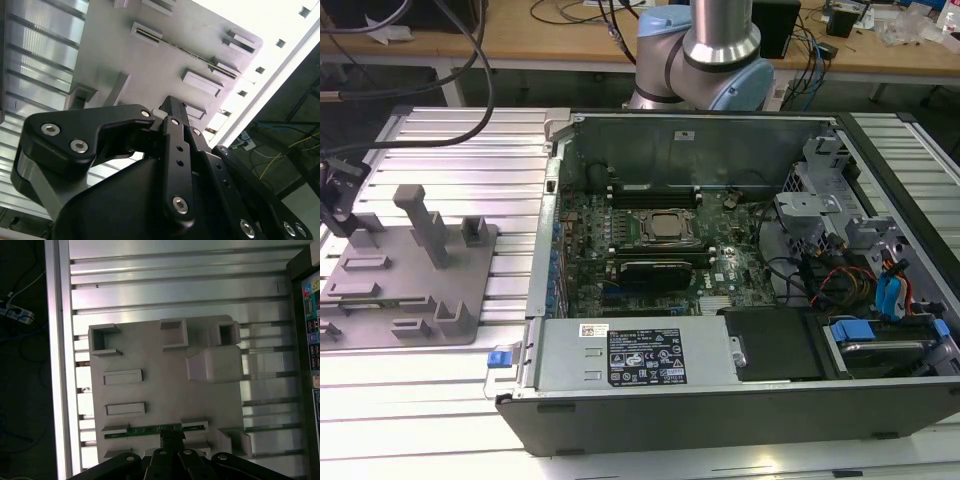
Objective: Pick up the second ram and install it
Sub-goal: 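Pick up the second ram and move it above second insertion slot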
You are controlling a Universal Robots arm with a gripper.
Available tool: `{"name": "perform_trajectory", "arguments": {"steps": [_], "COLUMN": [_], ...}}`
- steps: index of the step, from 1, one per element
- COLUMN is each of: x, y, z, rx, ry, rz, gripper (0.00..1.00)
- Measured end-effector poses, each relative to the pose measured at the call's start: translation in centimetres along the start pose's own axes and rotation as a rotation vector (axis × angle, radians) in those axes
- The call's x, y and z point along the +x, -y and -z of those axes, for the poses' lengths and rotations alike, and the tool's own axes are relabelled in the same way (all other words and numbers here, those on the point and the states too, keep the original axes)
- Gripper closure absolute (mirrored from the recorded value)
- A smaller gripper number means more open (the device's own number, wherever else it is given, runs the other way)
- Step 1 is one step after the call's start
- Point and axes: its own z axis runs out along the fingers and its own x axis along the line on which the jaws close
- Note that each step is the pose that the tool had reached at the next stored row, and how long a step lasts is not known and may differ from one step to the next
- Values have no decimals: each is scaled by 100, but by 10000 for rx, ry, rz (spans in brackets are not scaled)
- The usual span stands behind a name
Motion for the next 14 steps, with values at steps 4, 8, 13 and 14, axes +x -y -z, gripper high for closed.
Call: {"name": "perform_trajectory", "arguments": {"steps": [4, 8, 13, 14], "x": [0, 0, 0, 0], "y": [0, 0, 0, 1], "z": [0, -3, -12, -13], "rx": [0, -33, -57, -59], "ry": [-3, -93, -178, -185], "rz": [84, 2110, 3993, 4184], "gripper": [92, 92, 92, 92]}}
